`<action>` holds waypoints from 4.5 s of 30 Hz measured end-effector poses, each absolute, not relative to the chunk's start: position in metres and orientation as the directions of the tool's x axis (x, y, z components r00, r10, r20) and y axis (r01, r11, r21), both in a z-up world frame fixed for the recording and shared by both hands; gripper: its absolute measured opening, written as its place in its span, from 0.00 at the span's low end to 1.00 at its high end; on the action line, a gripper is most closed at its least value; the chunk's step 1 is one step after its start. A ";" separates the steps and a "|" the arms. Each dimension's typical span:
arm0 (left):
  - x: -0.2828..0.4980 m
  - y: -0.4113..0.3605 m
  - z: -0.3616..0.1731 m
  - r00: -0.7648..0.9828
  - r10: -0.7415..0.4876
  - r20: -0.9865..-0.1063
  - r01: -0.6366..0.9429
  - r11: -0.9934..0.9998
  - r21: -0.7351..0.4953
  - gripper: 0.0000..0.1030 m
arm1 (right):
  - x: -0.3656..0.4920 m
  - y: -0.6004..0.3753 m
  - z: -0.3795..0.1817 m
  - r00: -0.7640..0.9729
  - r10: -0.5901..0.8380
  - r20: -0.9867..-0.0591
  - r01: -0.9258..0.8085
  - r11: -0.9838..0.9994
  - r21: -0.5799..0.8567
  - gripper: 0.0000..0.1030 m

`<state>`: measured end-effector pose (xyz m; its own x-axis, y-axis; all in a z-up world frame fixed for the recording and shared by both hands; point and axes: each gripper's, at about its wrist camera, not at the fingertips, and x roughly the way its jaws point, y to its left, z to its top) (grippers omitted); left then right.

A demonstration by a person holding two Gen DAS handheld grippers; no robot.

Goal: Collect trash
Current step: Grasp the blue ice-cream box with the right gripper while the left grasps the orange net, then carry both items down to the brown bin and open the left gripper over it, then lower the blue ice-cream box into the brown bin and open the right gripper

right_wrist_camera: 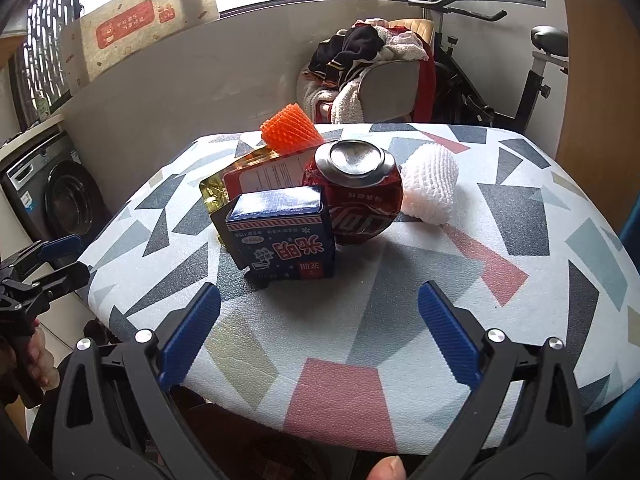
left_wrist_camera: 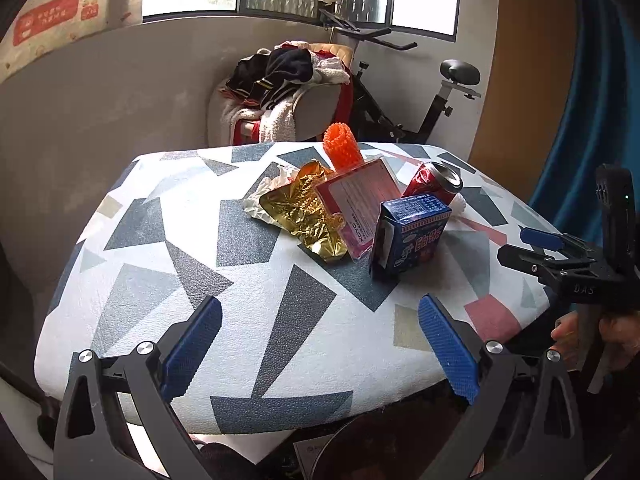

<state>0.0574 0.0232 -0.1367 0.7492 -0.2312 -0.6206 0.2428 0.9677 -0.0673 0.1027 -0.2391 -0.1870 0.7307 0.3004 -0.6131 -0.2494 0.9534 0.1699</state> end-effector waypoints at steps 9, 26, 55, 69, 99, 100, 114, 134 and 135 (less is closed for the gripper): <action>0.081 0.051 -0.147 0.742 -0.209 -0.637 0.171 0.978 -0.122 0.93 | 0.156 -0.184 -0.204 0.747 0.255 -0.614 -0.229 0.966 0.123 0.94; 0.116 0.069 -0.166 0.699 -0.274 -0.661 0.134 0.958 -0.255 0.93 | 0.166 -0.183 -0.222 0.734 0.189 -0.653 -0.187 0.980 0.074 0.80; 0.341 -0.068 -0.140 0.595 -0.271 -0.756 0.226 0.960 -0.167 0.22 | 0.113 -0.267 -0.225 0.752 0.188 -0.632 -0.127 0.982 0.141 0.80; 0.271 -0.030 -0.070 0.705 -0.344 -0.621 0.318 0.935 -0.157 0.19 | 0.108 -0.252 -0.213 0.743 0.061 -0.667 -0.090 0.996 -0.010 0.80; 0.005 0.011 -0.139 0.552 -0.454 -0.699 0.469 0.863 -0.190 0.19 | 0.023 -0.238 -0.190 0.772 0.180 -0.610 -0.199 0.979 0.036 0.80; -0.001 0.009 -0.145 0.539 -0.448 -0.713 0.470 0.863 -0.186 0.19 | 0.020 -0.238 -0.191 0.771 0.181 -0.611 -0.204 0.978 0.033 0.80; -0.038 -0.004 -0.180 0.450 -0.463 -0.764 0.489 0.843 -0.223 0.56 | -0.005 -0.240 -0.205 0.744 0.219 -0.631 -0.212 0.973 0.087 0.80; -0.036 0.044 -0.165 0.711 -0.261 -0.652 0.230 0.964 -0.135 0.94 | -0.009 -0.189 -0.234 0.623 0.319 -0.714 -0.392 0.918 0.067 0.80; -0.035 0.044 -0.165 0.717 -0.253 -0.650 0.227 0.966 -0.125 0.94 | -0.009 -0.188 -0.236 0.617 0.318 -0.719 -0.396 0.916 0.065 0.80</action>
<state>-0.0352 0.0439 -0.1649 0.7168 -0.2531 -0.6498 0.2274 0.9657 -0.1254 -0.0090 -0.1879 -0.2360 0.6174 0.3184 -0.7193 -0.3962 0.9158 0.0653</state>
